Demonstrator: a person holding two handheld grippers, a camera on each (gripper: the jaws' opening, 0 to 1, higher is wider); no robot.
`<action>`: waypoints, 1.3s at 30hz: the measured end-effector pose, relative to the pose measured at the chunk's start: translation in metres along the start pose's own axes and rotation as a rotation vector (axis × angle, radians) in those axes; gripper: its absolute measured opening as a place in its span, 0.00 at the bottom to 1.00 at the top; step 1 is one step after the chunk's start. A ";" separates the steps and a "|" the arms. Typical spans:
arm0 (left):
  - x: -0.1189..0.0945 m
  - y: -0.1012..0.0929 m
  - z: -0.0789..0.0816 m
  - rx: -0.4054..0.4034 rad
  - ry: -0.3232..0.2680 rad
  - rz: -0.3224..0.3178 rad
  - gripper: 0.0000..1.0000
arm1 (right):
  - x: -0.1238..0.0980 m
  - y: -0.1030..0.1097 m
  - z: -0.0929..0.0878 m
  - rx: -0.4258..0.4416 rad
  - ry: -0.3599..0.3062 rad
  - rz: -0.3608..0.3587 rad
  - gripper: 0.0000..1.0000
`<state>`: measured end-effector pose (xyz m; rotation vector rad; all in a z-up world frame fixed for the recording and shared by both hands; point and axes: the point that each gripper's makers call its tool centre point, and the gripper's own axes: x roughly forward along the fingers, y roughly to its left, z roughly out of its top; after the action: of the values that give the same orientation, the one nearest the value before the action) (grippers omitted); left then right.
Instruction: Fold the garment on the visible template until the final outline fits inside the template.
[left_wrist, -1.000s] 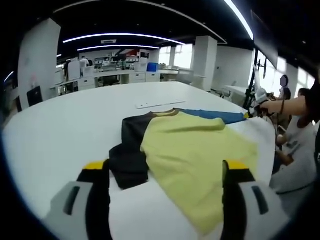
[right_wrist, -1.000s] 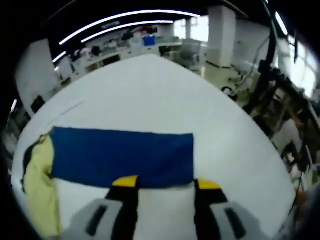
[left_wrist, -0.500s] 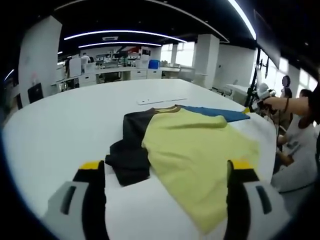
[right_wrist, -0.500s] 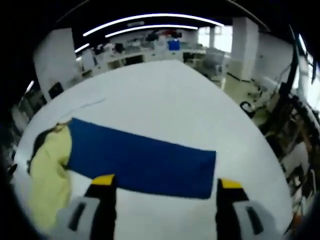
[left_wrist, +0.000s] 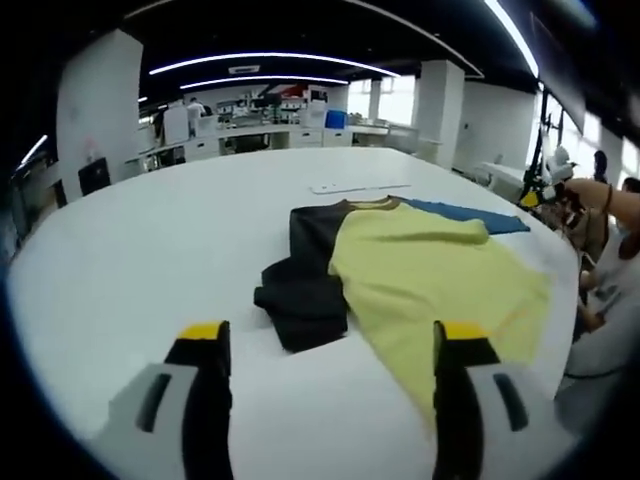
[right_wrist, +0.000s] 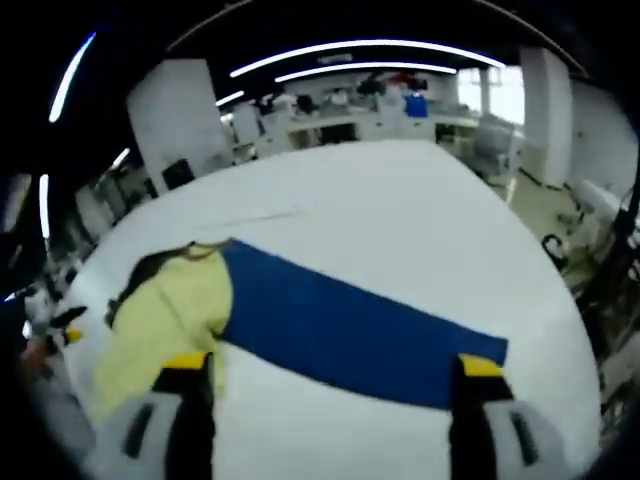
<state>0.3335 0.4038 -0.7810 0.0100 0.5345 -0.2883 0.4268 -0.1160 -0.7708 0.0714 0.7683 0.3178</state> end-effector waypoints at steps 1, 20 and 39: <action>0.002 0.004 -0.001 -0.022 0.005 0.014 0.70 | 0.000 0.004 0.001 -0.005 -0.001 0.018 0.99; 0.057 0.036 -0.012 -0.213 0.044 0.103 0.42 | -0.011 0.056 -0.015 -0.147 0.018 0.147 0.99; 0.058 0.049 -0.009 -0.319 -0.003 0.139 0.00 | -0.007 0.062 -0.025 -0.198 0.033 0.150 0.99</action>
<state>0.3903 0.4357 -0.8214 -0.2614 0.5691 -0.0656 0.3887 -0.0604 -0.7725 -0.0636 0.7625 0.5370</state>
